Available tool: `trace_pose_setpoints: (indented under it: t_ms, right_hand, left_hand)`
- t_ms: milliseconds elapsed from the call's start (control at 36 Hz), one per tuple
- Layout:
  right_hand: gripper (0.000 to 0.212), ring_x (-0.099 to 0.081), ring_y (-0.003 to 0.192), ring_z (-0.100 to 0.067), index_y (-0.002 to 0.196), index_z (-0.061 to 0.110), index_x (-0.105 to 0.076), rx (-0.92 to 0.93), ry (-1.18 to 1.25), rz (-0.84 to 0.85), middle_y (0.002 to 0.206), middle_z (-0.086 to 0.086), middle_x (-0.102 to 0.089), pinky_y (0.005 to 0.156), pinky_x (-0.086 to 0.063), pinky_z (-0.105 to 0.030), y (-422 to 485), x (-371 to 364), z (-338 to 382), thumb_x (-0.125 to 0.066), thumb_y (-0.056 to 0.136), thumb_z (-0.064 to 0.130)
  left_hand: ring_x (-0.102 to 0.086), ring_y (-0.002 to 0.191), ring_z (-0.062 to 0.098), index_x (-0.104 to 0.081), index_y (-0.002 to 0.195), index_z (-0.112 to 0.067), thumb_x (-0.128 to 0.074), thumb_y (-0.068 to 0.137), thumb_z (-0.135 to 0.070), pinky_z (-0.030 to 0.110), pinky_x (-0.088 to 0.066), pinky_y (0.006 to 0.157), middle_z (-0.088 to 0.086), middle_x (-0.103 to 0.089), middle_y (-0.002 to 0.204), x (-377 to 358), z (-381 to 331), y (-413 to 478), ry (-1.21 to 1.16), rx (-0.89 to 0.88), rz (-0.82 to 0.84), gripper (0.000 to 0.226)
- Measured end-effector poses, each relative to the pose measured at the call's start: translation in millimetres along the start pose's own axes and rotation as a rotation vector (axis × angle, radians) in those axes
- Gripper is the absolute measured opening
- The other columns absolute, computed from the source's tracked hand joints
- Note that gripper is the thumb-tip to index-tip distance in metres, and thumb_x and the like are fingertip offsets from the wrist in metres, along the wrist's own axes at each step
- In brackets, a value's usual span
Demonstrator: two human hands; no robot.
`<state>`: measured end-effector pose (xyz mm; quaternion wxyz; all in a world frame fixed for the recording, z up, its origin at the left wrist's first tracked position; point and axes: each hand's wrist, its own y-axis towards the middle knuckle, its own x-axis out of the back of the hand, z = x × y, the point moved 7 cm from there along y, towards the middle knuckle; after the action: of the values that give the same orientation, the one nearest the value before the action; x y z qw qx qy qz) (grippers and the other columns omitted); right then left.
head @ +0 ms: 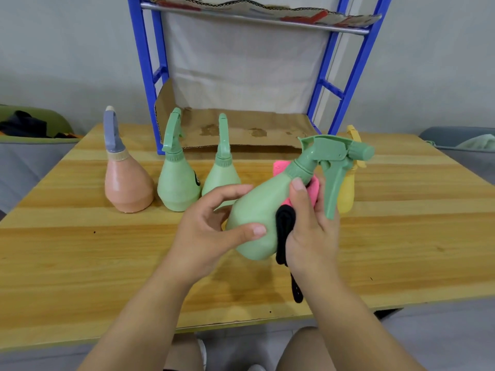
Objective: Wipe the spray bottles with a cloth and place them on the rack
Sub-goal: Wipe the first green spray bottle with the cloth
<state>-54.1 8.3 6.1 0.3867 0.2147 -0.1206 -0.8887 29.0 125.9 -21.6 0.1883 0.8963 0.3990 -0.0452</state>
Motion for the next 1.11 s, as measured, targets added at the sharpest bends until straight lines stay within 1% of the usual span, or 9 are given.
trace_pose_setpoints:
  t_ms: [83, 222, 444, 611, 722, 833, 917, 1000, 1111]
  right_hand:
    - [0.015, -0.061, 0.083, -0.007, 0.092, 0.035, -0.069, -0.051, 0.099, 0.099, 0.085, 0.01, -0.065, 0.075, -0.051, -0.025, 1, -3, 2, -0.059, 0.088, 0.024]
    - [0.005, -0.06, 0.071, -0.01, 0.08, 0.028, -0.069, -0.112, 0.154, 0.202, 0.074, 0.008, -0.063, 0.062, -0.051, -0.022, 8, -1, 6, -0.07, 0.081, 0.023]
    - [0.005, -0.055, 0.063, -0.002, 0.088, 0.012, -0.057, -0.076, 0.084, 0.005, 0.066, 0.014, -0.058, 0.058, -0.046, -0.016, 9, 6, 6, -0.054, 0.091, 0.014]
    - [0.018, -0.058, 0.073, -0.011, 0.096, 0.012, -0.06, -0.134, 0.095, -0.025, 0.08, 0.003, -0.062, 0.064, -0.049, -0.025, 11, 9, -1, -0.061, 0.084, 0.026]
    - [0.018, -0.062, 0.077, -0.008, 0.102, 0.018, -0.06, -0.137, 0.138, 0.088, 0.084, 0.009, -0.066, 0.064, -0.05, -0.022, 12, 5, 2, -0.054, 0.085, 0.022]
    - [0.014, -0.064, 0.077, -0.011, 0.096, 0.016, -0.062, -0.195, 0.179, 0.183, 0.084, 0.006, -0.07, 0.064, -0.052, -0.024, 15, -2, 6, -0.053, 0.086, 0.021]
    - [0.009, -0.062, 0.069, -0.009, 0.087, 0.013, -0.062, -0.198, 0.108, 0.099, 0.073, 0.009, -0.068, 0.061, -0.051, -0.023, 18, 4, 4, -0.056, 0.093, 0.015]
    - [0.011, -0.061, 0.072, -0.01, 0.087, 0.015, -0.064, -0.172, 0.048, 0.022, 0.072, 0.008, -0.066, 0.065, -0.051, -0.025, 18, 7, 1, -0.055, 0.094, 0.017]
    - [0.012, -0.059, 0.073, -0.009, 0.091, 0.016, -0.062, -0.073, -0.069, -0.029, 0.074, 0.009, -0.062, 0.066, -0.049, -0.027, 14, 9, 0, -0.054, 0.093, 0.025]
  left_hand:
    - [-0.067, 0.102, 0.02, -0.07, 0.112, -0.021, -0.089, 0.051, -0.041, 0.032, -0.056, 0.08, 0.001, -0.071, 0.112, 0, -1, 0, -0.028, 0.018, 0.036, 0.067]
    - [-0.068, 0.102, 0.021, -0.065, 0.116, -0.019, -0.089, 0.053, -0.041, 0.029, -0.056, 0.075, 0.006, -0.071, 0.113, -6, 0, 0, -0.094, 0.09, 0.118, 0.072]
    - [-0.058, 0.114, 0.027, -0.063, 0.12, -0.034, -0.087, 0.051, -0.049, 0.038, -0.055, 0.087, 0.003, -0.056, 0.13, -11, 2, 0, 0.102, 0.037, 0.116, 0.074]
    - [-0.06, 0.112, 0.025, -0.065, 0.116, -0.032, -0.09, 0.046, -0.029, 0.035, -0.056, 0.083, -0.004, -0.065, 0.12, -9, 3, 2, 0.147, 0.006, 0.084, 0.075]
    - [-0.064, 0.109, 0.023, -0.068, 0.113, -0.027, -0.092, 0.047, -0.035, 0.029, -0.055, 0.08, 0.0, -0.067, 0.119, -9, -2, 5, 0.009, 0.011, 0.111, 0.071]
    - [-0.069, 0.093, 0.018, -0.07, 0.108, -0.031, -0.092, 0.043, -0.041, 0.033, -0.057, 0.06, -0.001, -0.069, 0.113, -9, 1, 7, -0.071, 0.111, 0.127, 0.069]
    - [-0.07, 0.084, 0.016, -0.067, 0.109, -0.028, -0.093, 0.043, -0.039, 0.028, -0.055, 0.052, -0.003, -0.071, 0.109, -10, 6, 5, -0.069, 0.163, 0.115, 0.072]
    - [-0.07, 0.088, 0.016, -0.062, 0.116, -0.028, -0.083, 0.053, -0.03, 0.027, -0.056, 0.058, -0.007, -0.07, 0.111, -10, 9, 2, 0.004, 0.157, 0.086, 0.066]
    - [-0.057, 0.117, 0.016, -0.055, 0.127, -0.031, -0.087, 0.047, -0.043, 0.038, -0.053, 0.09, -0.005, -0.058, 0.129, -11, 12, 1, 0.247, 0.114, 0.067, 0.088]
